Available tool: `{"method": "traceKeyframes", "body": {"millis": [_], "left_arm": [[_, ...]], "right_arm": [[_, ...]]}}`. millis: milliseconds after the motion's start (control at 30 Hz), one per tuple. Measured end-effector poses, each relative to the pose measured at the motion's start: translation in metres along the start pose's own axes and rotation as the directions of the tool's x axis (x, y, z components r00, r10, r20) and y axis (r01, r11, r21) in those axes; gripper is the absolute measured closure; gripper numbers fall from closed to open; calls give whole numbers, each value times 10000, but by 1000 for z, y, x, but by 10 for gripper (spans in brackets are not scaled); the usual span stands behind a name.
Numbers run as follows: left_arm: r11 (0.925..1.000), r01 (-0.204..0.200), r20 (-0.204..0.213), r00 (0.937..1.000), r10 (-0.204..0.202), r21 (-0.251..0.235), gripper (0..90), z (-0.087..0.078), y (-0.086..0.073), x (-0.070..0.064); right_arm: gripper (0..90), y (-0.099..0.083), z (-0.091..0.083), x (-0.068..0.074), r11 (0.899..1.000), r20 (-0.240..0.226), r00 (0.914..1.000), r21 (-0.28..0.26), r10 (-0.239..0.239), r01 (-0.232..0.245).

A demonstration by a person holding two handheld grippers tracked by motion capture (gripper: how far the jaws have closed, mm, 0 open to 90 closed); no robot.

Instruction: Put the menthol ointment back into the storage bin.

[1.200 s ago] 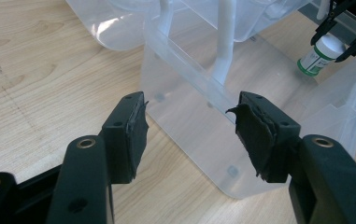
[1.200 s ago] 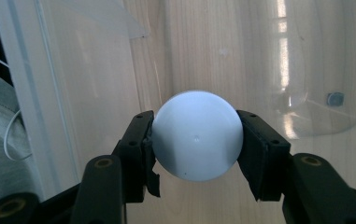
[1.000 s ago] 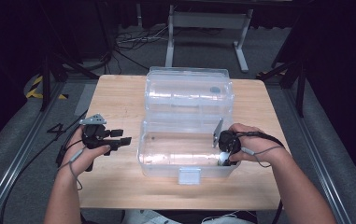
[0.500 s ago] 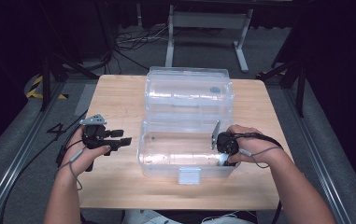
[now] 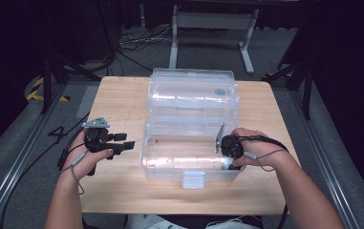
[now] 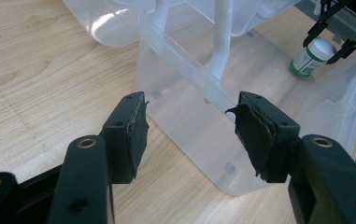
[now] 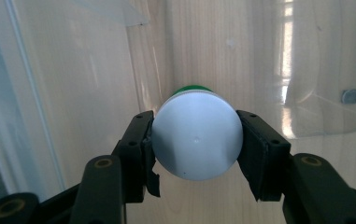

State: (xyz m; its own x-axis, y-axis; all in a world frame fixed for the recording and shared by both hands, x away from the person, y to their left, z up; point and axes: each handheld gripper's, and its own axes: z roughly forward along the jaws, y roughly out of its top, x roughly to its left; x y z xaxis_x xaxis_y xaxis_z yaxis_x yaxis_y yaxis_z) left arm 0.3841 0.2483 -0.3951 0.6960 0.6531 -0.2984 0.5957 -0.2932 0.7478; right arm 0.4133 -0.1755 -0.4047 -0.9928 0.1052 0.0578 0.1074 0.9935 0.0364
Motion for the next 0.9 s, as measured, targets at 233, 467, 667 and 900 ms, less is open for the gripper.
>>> {"method": "traceKeyframes", "body": {"millis": [233,467,667,900], "left_arm": [[10000,-60,100,9999,60,26,440,0,0,-1],[10000,-66,80,9999,66,29,440,0,0,-1],[10000,-68,120,9999,68,32,440,0,0,-1],[9999,-131,119,9998,130,49,442,1,1,-1]], "right_arm": [[498,0,1,0,10000,11,10000,35,-29,29],[487,0,0,0,9997,-111,9997,85,-215,216],[480,-1,-1,1,9998,-188,9997,8,-182,182],[453,-7,-10,4,9982,-112,9999,-601,39,-46]]}}
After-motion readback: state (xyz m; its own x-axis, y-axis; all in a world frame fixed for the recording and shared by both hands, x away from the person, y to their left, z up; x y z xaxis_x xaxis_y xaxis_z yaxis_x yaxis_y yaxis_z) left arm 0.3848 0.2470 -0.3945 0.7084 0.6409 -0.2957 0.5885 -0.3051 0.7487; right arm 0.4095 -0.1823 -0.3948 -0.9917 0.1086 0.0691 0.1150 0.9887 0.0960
